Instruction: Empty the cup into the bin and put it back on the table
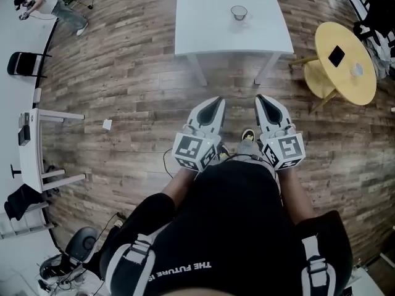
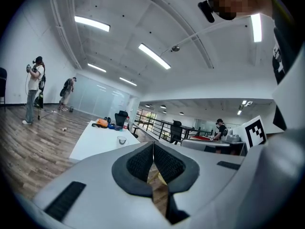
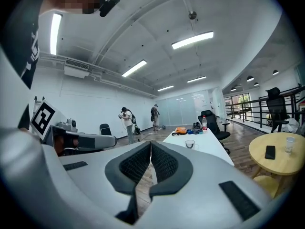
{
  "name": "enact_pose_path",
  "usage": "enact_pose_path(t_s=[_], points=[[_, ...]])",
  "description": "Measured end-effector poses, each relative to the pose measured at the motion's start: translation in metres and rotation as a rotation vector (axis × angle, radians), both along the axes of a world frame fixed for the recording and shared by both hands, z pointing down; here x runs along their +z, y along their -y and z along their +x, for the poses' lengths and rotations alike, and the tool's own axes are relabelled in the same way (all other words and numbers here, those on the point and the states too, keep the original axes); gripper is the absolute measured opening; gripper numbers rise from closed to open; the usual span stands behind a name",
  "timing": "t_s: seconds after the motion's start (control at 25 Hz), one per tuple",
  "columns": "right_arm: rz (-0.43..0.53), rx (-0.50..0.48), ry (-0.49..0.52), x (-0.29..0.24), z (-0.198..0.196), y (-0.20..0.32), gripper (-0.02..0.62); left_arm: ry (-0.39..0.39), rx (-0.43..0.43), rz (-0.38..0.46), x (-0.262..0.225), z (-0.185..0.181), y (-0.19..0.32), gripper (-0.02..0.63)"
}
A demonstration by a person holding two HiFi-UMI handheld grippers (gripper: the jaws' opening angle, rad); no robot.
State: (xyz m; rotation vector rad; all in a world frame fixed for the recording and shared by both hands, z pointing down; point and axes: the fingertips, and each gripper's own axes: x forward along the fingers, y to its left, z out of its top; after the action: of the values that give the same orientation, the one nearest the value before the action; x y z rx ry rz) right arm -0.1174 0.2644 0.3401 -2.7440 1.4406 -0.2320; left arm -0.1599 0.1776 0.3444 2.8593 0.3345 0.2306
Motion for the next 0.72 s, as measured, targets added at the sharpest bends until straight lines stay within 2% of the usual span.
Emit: enact_pose_path(t_s=[0.2,0.36,0.52,0.72], points=[[-0.001,0.019,-0.003,0.004,0.022,0.001,0.017,-0.003,0.001,0.004,0.003,0.021,0.005,0.021],[0.013,0.026,-0.002,0.009,0.064,0.007,0.017,-0.001,0.004,0.021,0.008,0.058,0.013,0.021],[0.028,0.024,-0.005,0.014,0.124,0.014,0.017,0.002,0.000,0.035,0.012,0.116,0.020,0.021],[0.031,0.009,-0.031,0.009,0.212,0.018,0.017,-0.002,-0.010,0.065,0.006,0.207,0.022,0.021]])
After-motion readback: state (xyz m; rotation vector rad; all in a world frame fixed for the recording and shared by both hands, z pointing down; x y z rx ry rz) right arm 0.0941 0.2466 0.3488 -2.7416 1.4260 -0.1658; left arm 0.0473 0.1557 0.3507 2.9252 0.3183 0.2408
